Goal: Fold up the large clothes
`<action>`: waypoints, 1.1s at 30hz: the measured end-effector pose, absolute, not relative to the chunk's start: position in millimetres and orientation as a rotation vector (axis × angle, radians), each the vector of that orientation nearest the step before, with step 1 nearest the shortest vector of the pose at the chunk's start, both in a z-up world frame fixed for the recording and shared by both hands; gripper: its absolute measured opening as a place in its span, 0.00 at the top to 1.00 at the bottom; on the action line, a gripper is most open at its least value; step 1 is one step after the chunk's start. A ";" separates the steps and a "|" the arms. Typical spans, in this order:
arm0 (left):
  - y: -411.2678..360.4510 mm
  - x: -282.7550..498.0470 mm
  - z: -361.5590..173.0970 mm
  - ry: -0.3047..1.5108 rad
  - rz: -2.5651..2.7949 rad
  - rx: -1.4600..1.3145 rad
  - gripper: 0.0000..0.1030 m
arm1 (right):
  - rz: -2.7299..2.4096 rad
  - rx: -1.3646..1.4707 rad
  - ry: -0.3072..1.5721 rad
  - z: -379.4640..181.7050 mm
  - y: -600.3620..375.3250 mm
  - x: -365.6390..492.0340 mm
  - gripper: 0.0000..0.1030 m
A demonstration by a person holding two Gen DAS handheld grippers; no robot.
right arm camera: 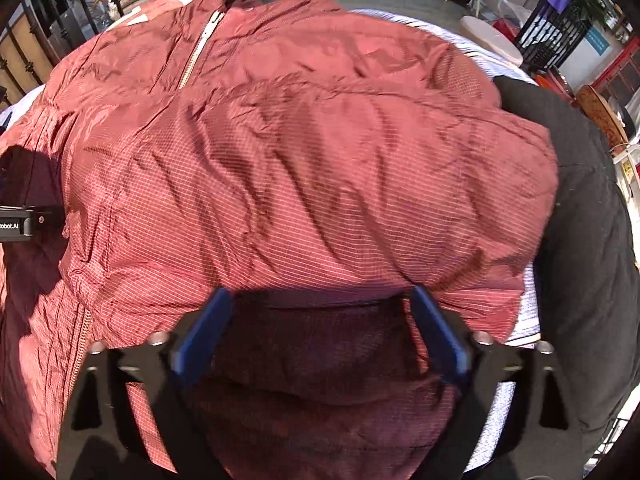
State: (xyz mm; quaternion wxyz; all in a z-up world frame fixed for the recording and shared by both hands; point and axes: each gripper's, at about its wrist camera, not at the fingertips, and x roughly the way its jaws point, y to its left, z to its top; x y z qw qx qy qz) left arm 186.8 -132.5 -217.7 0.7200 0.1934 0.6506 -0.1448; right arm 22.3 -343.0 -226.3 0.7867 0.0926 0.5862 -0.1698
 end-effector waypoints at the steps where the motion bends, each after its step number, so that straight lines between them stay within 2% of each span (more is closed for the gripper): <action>1: -132.5 181.9 -218.7 1.443 -0.321 0.428 0.04 | -0.387 0.192 1.281 -228.9 -342.9 25.6 0.05; 7: -122.1 184.2 -215.7 1.487 -0.331 0.398 0.05 | -0.404 0.201 1.314 -230.2 -337.6 37.4 0.05; 13: -85.6 164.7 -174.8 1.363 -0.362 0.308 0.07 | -0.427 0.241 1.382 -226.7 -342.4 45.7 0.05; 17: -19.1 149.5 -147.0 1.351 -0.363 0.126 0.07 | -0.370 0.301 1.330 -207.0 -335.7 43.1 0.05; 22: 87.0 131.7 -122.8 1.357 -0.230 -0.174 0.07 | -0.298 0.243 1.316 -191.6 -300.3 31.3 0.05; 28: 206.3 115.0 -90.8 1.245 0.003 -0.581 0.08 | -0.226 0.174 1.298 -175.0 -257.9 19.7 0.05; 33: 266.4 129.5 -92.2 1.212 0.123 -0.851 0.11 | -0.200 0.131 1.282 -163.5 -235.6 26.8 0.05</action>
